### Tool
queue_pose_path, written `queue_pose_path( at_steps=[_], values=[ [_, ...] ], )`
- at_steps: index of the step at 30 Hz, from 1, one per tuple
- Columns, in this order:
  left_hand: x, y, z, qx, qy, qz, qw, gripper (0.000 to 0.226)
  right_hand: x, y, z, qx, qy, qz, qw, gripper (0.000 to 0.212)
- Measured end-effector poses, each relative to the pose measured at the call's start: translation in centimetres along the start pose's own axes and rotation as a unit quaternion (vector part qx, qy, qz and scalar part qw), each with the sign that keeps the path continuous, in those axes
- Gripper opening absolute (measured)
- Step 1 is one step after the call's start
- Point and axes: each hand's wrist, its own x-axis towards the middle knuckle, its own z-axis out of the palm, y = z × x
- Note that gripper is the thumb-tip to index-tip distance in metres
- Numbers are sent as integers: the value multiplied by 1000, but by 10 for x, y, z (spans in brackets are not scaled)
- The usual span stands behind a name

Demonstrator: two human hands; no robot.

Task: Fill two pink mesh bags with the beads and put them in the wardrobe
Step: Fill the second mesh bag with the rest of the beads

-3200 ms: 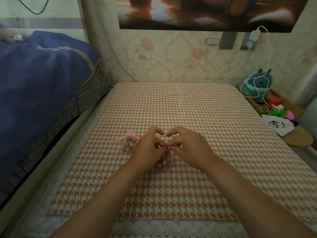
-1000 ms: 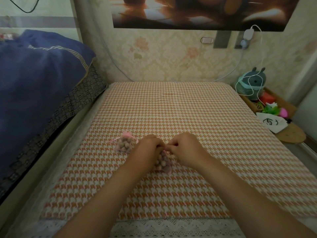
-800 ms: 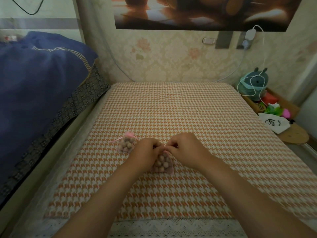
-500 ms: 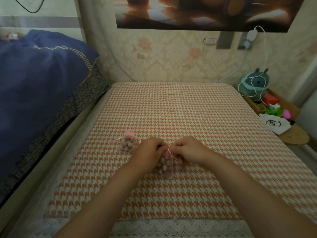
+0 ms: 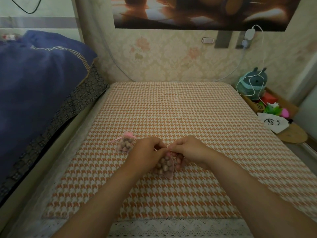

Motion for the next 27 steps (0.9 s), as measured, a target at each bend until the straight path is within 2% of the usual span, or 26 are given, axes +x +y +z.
queue_pose_path(
  at_steps=[5,9,14,19,27],
  values=[
    [-2,-1,-2,3,-4,-2,1000,17,-3,-3,-3,7,9,11,1000,17],
    [-2,0,-3,9,-2,-10,1000,15,-5,-4,-1,-8,-14,23,1000,20],
    [-3,-3,-5,25,-7,-16,1000,19,-6,-4,-6,-44,-6,62,997,19],
    [-3,-1,-8,59,-36,-56,996,17,-8,-3,-9,-118,-16,75,990,21],
    [-1,-5,-11,32,-83,-84,993,17,-8,-1,-8,-142,-36,74,986,20]
  ],
)
